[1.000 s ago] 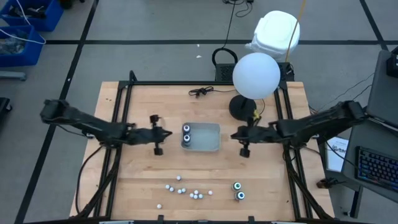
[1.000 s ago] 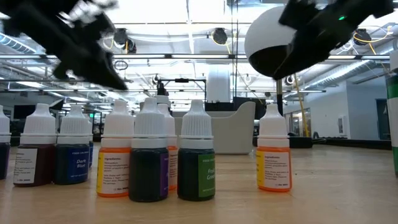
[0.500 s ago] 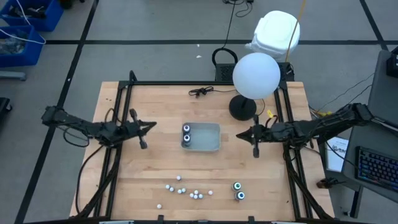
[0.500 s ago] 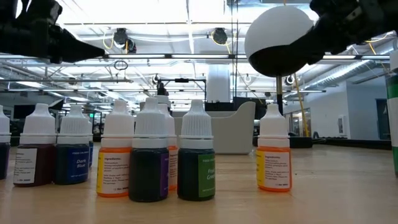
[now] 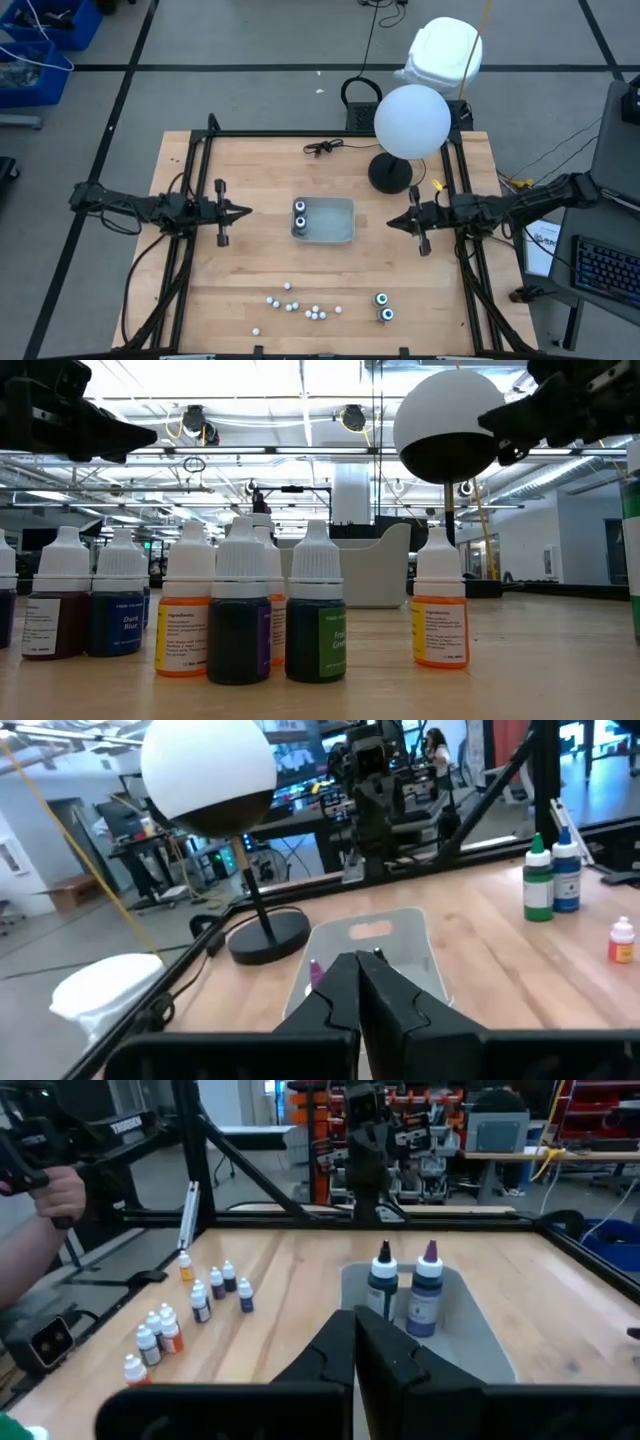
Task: Pick & Place food coloring
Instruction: Put the large blue food coloring bottle into the gray bin
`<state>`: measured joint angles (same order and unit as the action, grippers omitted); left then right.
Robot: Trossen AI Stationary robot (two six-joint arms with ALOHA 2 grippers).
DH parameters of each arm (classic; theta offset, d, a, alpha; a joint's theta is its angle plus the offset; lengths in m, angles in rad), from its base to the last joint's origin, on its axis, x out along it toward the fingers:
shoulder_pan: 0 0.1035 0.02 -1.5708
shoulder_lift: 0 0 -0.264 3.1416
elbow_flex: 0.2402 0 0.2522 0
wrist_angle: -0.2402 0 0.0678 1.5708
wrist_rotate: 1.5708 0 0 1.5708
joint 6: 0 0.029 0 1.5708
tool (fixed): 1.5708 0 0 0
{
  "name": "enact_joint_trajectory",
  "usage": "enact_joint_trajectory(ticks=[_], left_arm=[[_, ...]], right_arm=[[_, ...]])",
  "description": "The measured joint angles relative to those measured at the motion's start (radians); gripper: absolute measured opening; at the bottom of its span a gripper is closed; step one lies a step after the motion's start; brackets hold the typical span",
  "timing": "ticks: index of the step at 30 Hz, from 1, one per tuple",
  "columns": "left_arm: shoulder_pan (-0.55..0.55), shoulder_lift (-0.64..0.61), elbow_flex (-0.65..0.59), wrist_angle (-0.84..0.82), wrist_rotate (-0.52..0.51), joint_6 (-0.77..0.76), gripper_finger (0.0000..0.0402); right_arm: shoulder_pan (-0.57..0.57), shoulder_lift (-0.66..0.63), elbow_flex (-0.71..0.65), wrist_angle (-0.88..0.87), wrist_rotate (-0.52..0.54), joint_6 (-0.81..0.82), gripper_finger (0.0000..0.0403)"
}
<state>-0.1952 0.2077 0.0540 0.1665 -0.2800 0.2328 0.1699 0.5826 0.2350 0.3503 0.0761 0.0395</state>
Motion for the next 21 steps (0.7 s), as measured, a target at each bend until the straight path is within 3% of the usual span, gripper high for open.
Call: enact_joint_trajectory(ticks=[11,16,21], left_arm=[[0.025,0.001,0.0,-0.03,-0.009,-0.036,0.0009],[0.026,0.001,0.0,-0.03,-0.009,-0.032,0.0037],[0.026,0.001,0.0,-0.029,-0.009,-0.032,0.0051]], right_arm=[[0.017,0.0,-0.011,0.024,-0.031,-0.037,0.0],[0.114,0.041,0.088,-0.012,-0.046,-0.033,0.0],[0.291,0.2,0.284,-0.183,0.152,-0.077,0.0]])
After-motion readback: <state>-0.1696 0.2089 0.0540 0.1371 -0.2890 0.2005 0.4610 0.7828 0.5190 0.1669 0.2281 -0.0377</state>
